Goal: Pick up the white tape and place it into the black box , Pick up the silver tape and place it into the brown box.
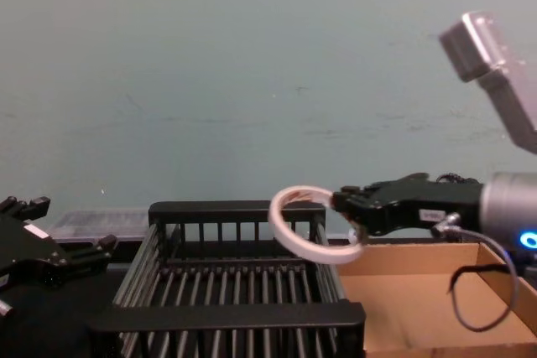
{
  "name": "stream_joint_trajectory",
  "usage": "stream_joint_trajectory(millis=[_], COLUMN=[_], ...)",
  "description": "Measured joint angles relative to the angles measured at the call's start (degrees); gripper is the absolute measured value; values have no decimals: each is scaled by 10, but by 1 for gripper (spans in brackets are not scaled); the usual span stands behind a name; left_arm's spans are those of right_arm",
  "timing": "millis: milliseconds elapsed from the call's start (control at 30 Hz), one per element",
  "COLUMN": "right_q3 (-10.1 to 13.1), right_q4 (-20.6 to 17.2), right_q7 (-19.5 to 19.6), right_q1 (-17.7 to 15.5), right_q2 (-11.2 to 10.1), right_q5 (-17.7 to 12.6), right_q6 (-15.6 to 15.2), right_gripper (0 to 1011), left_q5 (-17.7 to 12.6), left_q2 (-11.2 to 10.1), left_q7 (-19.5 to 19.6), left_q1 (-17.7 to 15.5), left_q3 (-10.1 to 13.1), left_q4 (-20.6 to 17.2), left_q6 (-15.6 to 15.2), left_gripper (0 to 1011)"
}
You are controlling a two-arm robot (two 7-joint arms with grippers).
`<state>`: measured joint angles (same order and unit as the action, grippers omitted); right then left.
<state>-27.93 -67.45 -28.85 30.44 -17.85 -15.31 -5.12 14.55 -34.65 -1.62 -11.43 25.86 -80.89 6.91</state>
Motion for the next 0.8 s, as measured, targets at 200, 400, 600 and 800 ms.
stream_joint_trajectory(millis=[200,400,600,800], right_q3=[-17,-27,-34,-34], right_q4=[50,81,108,109], right_q7=[-14,-23,-31,-31], right_q1=[31,48,61,62], right_q2=[23,38,52,52], right_q5=[10,16,21,21], right_q6=[8,15,22,23], right_gripper=[94,95,95,95], left_q5=[0,0,0,0], left_q2=[0,0,0,0], left_q7=[0,0,0,0], left_q1=[0,0,0,0], left_q3=[0,0,0,0], left_q4=[0,0,0,0], left_q6=[0,0,0,0], left_gripper=[1001,1001,1002,1001])
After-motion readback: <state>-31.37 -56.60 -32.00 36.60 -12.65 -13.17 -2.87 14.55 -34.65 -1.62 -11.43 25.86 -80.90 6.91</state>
